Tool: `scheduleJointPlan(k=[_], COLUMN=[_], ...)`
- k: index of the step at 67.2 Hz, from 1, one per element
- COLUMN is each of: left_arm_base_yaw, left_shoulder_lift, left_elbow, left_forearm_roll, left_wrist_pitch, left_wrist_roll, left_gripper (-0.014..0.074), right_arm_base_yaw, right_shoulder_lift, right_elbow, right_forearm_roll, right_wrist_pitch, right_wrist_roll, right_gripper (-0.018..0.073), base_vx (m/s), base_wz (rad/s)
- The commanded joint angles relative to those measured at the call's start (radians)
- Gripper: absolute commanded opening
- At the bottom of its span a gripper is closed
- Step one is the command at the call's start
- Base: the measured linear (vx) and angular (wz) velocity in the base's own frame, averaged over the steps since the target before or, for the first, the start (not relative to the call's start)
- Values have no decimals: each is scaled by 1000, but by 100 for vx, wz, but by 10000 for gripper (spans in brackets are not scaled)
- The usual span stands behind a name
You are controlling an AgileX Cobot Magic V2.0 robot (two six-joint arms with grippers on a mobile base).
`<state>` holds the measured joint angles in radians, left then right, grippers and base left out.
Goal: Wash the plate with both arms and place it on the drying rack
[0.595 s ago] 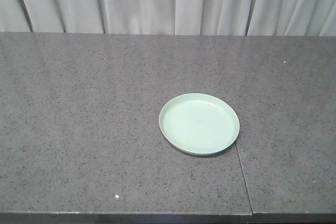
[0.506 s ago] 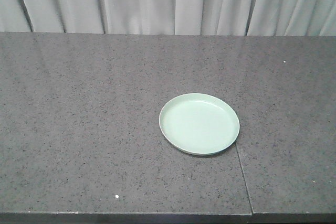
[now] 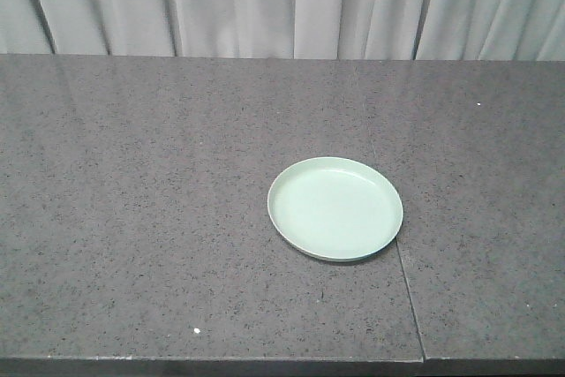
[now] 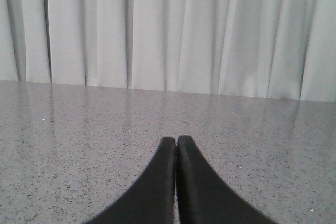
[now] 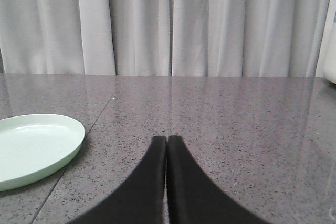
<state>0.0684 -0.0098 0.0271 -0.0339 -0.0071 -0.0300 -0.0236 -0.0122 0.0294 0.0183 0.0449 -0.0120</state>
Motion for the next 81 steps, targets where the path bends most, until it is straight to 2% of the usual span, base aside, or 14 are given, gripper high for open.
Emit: scheduleJointPlan(k=[1, 23, 34, 53, 65, 81], left_arm_base_yaw=[-5, -5, -5, -5, -5, -5], left_shoulder_lift=[-16, -16, -16, -16, -16, -16], left_elbow=[-28, -28, -28, -28, -28, -28], left_forearm_roll=[-9, -9, -9, -9, -9, -9], left_wrist_pitch=[-73, -73, -73, -73, -73, -73], left_wrist_roll=[-1, -1, -1, -1, -1, -1], left_gripper=[-7, -7, -7, -7, -7, -7], right_arm_base_yaw=[0, 0, 0, 0, 0, 0], right_shoulder_lift=[-4, -4, -3, 63, 214, 444], right_elbow=[2, 1, -37, -315, -505, -724], right_forearm_roll=[-6, -3, 23, 22, 84, 166], right_wrist_pitch=[-72, -75, -59, 186, 389, 642], right_wrist_roll=[-5, 0, 45, -24, -24, -163], right_gripper=[-4, -4, -4, -1, -1, 27], base_vx=[0, 0, 0, 0, 0, 0], base_wz=[0, 0, 0, 0, 0, 0])
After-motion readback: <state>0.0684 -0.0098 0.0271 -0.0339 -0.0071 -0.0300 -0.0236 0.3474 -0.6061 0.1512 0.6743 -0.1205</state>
